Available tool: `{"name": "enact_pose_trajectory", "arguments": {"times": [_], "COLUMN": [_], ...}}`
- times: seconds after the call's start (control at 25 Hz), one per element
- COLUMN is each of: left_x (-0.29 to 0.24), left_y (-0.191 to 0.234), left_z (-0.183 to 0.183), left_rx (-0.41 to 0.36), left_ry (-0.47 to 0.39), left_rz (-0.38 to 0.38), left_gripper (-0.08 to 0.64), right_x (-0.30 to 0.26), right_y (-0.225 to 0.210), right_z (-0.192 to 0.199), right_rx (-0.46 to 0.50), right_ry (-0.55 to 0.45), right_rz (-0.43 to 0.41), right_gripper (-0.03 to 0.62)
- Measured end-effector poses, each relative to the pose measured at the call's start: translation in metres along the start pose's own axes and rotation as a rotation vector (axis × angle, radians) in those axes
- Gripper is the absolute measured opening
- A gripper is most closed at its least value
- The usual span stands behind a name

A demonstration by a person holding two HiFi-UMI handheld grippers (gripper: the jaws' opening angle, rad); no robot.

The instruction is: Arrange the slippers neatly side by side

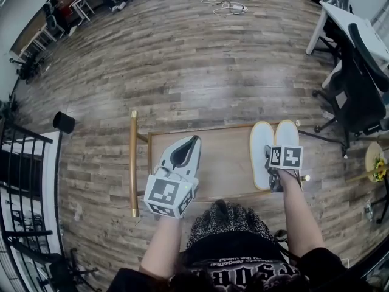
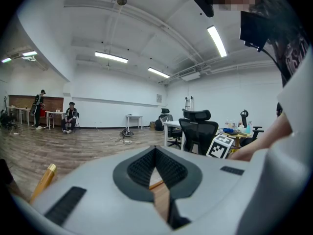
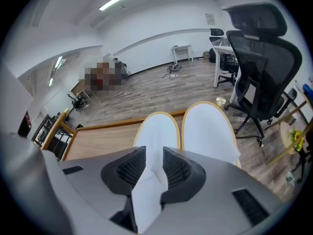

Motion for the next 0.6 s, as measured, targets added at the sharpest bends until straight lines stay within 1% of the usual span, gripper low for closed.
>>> {"name": "enact_pose_trajectory", "arguments": {"times": [0.12,0.24,0.36,0.4,0.48,0.6], "left_x": [-0.001,-0.002,-0.004,-0.004,-0.005,-0.007], "left_y": [0.001,0.001,-0.001,-0.001,-0.003,-0.005], "left_z": [0.000,0.000,-0.001,-0.002,-0.002,-0.003], "left_rx": [0.004,0.006,0.009,0.011,0.013,0.014], "left_ry": [-0.001,0.000,-0.002,-0.004,-0.007,-0.003], "left_rz": [0.000,0.002,0.005,0.006,0.008,0.011], "left_gripper": [0.002,0.002,0.002,0.002,0.002,0.002], "right_x": [0.013,0.028,0.049,0.057,0.073,0.096], "right_y": [0.005,0.014,0.026,0.030,0.039,0.050], "right_z": [-0.007,-0.015,-0.022,-0.025,-0.029,-0.033], "right_rx": [0.015,0.016,0.039,0.055,0.087,0.114], "right_ry": [-0.038,-0.076,-0.129,-0.156,-0.210,-0.276], "right_rz": [-0.007,-0.046,-0.108,-0.129,-0.163,-0.194], "right_gripper": [0.103,0.095,0.067,0.044,0.020,0.005]}}
Point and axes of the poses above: the fingertips, and each gripper's own axes: x backward along the fingers, y to its left, z out of its underside, the point moved 3 cm from there along x, backward along the fingers, and after that the axes turned 13 degrees about -x, right-handed, at the moved point
